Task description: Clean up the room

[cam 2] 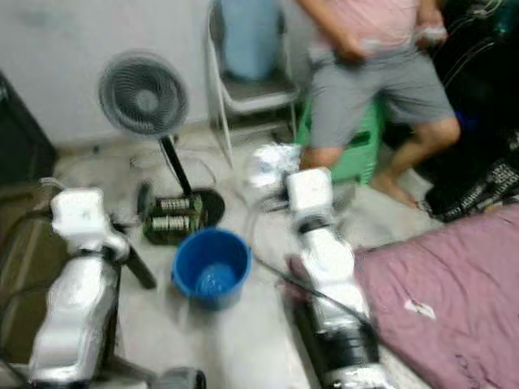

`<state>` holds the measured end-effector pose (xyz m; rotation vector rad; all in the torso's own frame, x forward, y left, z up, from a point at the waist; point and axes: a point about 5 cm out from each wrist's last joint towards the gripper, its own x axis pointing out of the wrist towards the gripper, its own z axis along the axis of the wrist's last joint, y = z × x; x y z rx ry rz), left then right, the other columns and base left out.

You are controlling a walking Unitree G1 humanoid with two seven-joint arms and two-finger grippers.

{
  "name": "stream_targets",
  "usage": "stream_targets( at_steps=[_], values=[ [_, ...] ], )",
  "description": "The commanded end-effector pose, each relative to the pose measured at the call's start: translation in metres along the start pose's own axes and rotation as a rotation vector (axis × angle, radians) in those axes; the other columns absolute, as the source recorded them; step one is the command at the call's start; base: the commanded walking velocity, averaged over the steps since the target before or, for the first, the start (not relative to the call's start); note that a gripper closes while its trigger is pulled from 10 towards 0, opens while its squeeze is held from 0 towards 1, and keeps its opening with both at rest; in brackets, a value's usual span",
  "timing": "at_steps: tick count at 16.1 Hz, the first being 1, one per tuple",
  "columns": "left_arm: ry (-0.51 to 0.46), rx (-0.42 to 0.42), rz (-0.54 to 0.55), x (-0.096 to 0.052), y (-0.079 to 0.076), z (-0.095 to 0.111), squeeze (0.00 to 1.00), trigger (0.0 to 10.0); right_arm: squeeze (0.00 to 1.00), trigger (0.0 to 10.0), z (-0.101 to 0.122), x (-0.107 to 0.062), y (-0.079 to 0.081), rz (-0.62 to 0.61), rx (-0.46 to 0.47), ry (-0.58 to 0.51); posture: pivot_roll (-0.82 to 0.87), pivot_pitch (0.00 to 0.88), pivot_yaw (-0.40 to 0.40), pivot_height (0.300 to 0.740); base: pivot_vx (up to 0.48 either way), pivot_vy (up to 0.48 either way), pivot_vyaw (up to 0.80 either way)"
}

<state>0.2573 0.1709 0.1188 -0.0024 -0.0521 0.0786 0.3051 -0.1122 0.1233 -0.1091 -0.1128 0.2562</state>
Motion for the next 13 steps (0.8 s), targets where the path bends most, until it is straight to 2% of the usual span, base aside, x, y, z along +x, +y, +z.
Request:
stream_targets(
  at_steps=[1,12,13],
  values=[
    [-0.013,-0.005,-0.014,0.0019,-0.0046,0.0036,0.0,10.0,0.0,10.0,0.0007,-0.0006,-0.008,-0.015,-0.013,0.0,-0.04,0.0,0.011,0.74,0.0,0.0,0.8],
    [-0.02,-0.01,-0.017,0.0041,-0.006,0.0046,0.0,10.0,0.0,10.0,0.0019,0.0007,-0.0076,-0.013,-0.01,-0.008,-0.04,0.0,0.011,0.74,0.0,0.0,0.8],
    [-0.02,-0.016,-0.021,0.0043,-0.0063,0.0047,0.0,10.0,0.0,10.0,0.0019,0.0006,-0.0079,-0.019,-0.004,-0.008,-0.04,0.0,0.011,0.74,0.0,0.0,0.0]
  ],
)
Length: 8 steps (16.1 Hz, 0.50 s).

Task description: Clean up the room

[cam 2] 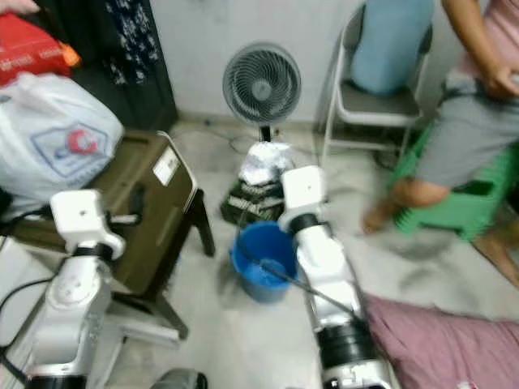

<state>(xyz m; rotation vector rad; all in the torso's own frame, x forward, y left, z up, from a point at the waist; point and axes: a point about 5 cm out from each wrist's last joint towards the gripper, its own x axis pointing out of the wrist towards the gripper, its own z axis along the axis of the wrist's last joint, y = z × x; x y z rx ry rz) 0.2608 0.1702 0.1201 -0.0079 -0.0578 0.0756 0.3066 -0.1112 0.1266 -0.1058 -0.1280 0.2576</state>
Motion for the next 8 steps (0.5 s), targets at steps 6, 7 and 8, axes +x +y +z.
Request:
stream_targets(
  at_steps=[6,7,8],
  values=[
    [-0.022,-0.037,-0.066,-0.0003,-0.01,0.0047,0.0,10.0,0.0,10.0,-0.0023,-0.0018,-0.0115,-0.055,0.022,0.009,-0.04,0.0,0.011,0.74,0.0,0.0,0.0],
    [-0.018,-0.034,-0.067,-0.0004,-0.0099,0.0044,0.0,10.0,0.0,10.0,-0.0029,-0.0018,-0.0119,-0.058,0.019,0.014,-0.04,0.0,0.011,0.74,0.0,0.0,0.0],
    [0.004,-0.034,-0.091,-0.002,-0.0097,0.0018,0.0,10.0,0.0,10.0,-0.0035,-0.0024,-0.014,-0.069,0.024,0.02,-0.04,0.0,0.011,0.74,0.0,0.0,0.0]
  ],
)
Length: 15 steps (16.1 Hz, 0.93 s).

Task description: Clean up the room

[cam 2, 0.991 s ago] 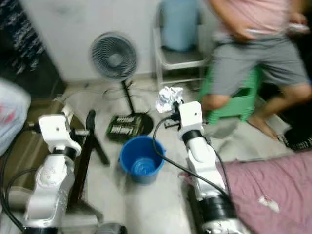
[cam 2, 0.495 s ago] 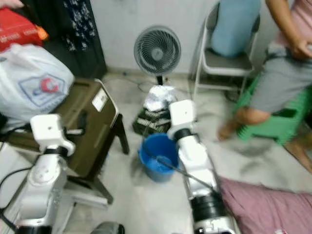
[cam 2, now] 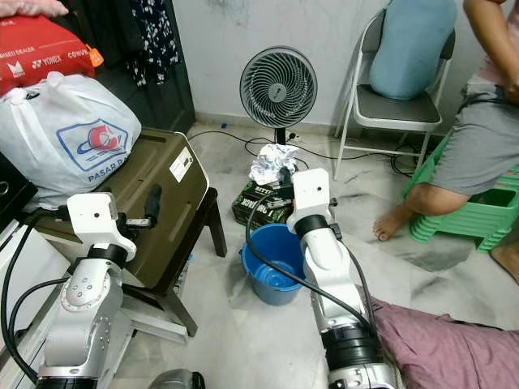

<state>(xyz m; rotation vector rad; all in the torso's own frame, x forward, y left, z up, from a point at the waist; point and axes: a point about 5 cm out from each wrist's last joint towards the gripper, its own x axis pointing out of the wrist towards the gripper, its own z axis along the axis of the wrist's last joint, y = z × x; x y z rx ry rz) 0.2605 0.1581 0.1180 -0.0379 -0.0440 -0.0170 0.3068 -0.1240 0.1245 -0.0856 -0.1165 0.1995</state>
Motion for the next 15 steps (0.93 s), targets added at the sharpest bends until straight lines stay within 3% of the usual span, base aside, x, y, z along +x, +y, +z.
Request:
stream_targets(
  at_steps=[1,5,8,12,15],
  values=[
    [0.007,-0.002,-0.023,-0.003,0.002,0.002,0.0,10.0,0.0,10.0,-0.001,0.0,-0.004,-0.025,0.007,0.012,-0.04,0.0,0.01,0.74,0.0,0.0,0.0],
    [0.063,0.045,-0.071,-0.014,0.017,-0.009,0.0,10.0,0.0,10.0,-0.009,-0.021,-0.026,-0.147,0.016,0.058,-0.05,0.0,0.035,0.74,0.0,0.0,0.0],
    [0.068,0.042,-0.117,-0.014,0.012,-0.01,0.0,10.0,0.0,10.0,-0.012,-0.027,-0.034,-0.19,0.026,0.088,-0.07,0.0,0.043,0.74,0.0,0.0,-0.41],
    [0.057,0.034,-0.135,-0.01,0.009,-0.007,0.0,10.0,0.0,10.0,-0.01,-0.026,-0.032,-0.18,0.028,0.092,-0.07,0.0,0.036,0.74,0.0,0.0,-0.76],
    [0.042,0.017,-0.143,-0.01,0.009,-0.004,0.0,10.0,0.0,10.0,-0.009,-0.023,-0.029,-0.168,0.026,0.086,-0.06,0.0,0.037,0.74,0.0,0.0,0.0]
  ],
)
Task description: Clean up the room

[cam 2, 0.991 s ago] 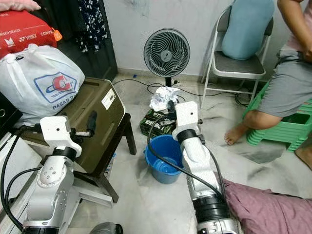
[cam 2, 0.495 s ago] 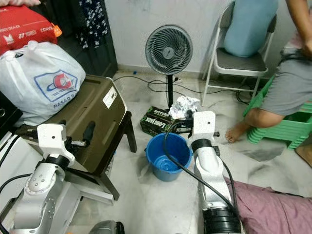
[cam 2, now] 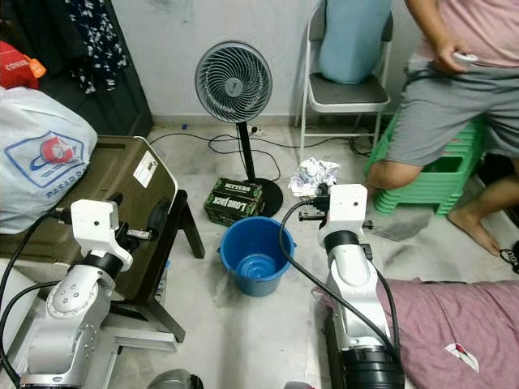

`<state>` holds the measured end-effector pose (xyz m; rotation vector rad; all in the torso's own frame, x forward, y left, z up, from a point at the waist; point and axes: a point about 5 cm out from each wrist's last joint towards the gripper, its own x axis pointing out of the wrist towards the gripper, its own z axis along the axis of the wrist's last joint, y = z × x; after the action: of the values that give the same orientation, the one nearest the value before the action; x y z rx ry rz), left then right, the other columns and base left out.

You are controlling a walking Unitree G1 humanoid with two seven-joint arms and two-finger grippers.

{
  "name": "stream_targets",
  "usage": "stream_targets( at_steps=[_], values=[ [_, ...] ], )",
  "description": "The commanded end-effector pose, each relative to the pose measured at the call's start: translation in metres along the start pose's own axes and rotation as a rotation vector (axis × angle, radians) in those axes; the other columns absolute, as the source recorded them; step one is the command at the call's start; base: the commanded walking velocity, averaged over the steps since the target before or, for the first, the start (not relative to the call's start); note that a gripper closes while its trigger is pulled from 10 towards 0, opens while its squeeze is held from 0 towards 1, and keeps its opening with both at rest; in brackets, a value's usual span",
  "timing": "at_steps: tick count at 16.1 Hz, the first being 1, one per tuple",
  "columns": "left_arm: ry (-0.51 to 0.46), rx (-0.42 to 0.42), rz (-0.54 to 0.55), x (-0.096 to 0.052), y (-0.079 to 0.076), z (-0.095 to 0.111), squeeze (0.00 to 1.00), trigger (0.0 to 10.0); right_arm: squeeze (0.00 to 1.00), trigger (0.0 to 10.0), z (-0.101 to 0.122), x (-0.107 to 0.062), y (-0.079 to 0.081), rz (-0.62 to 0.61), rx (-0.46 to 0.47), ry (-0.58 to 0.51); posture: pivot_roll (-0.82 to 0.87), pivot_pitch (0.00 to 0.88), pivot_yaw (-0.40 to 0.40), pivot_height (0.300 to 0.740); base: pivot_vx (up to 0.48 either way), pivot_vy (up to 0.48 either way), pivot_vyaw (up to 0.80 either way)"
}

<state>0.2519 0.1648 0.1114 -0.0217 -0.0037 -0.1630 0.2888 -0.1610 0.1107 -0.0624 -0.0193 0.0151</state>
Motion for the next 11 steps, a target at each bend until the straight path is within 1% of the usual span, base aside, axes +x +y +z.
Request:
stream_targets(
  at_steps=[1,2,4,11],
  values=[
    [-0.006,-0.002,-0.007,-0.0015,0.0005,0.0027,0.0,10.0,0.0,10.0,0.0063,0.004,0.005,0.022,0.005,-0.019,-0.06,0.0,0.037,0.74,0.0,0.0,0.0],
    [-0.006,-0.002,-0.009,-0.0018,-0.0001,0.0025,0.0,10.0,0.0,10.0,0.0066,0.004,0.0062,0.027,0.004,-0.02,-0.06,0.0,0.037,0.74,0.0,0.0,0.0],
    [-0.009,-0.009,-0.016,-0.0015,-0.0007,0.0028,0.0,10.0,0.0,10.0,0.0075,0.0044,0.0073,0.03,0.006,-0.021,-0.06,0.0,0.037,0.74,0.244,0.0,0.0],
    [-0.017,-0.013,-0.022,0.0001,-0.0021,0.004,0.0,10.0,0.0,10.0,0.0089,0.0063,0.011,0.049,0.014,-0.032,-0.06,0.0,0.035,0.74,0.301,0.0,0.0]
  ],
)
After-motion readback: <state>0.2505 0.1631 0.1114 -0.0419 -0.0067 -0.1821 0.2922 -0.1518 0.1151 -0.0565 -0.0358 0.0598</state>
